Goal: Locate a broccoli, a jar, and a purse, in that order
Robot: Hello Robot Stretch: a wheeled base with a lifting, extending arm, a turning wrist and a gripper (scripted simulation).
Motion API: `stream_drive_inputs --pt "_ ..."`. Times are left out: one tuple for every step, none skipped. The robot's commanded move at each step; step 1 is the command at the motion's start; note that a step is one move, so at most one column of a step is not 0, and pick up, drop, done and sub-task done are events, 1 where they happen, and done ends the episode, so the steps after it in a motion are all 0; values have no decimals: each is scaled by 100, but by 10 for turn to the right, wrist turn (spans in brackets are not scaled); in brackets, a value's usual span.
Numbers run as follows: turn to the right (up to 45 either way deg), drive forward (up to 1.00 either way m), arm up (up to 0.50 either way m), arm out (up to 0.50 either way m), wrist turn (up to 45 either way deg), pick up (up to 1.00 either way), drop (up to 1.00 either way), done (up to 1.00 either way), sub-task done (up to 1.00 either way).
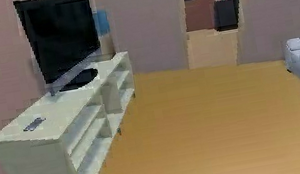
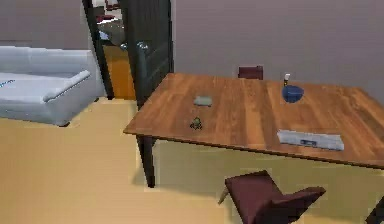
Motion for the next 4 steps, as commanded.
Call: stream_drive_inputs --pt "360 0 0 0 0 0 0 0 0" --pt "0 35 0 0 0 0 0 0 0" --pt "450 0 0 0 0 0 0 0 0" --pt "270 0 0 0 0 0 0 0 0"
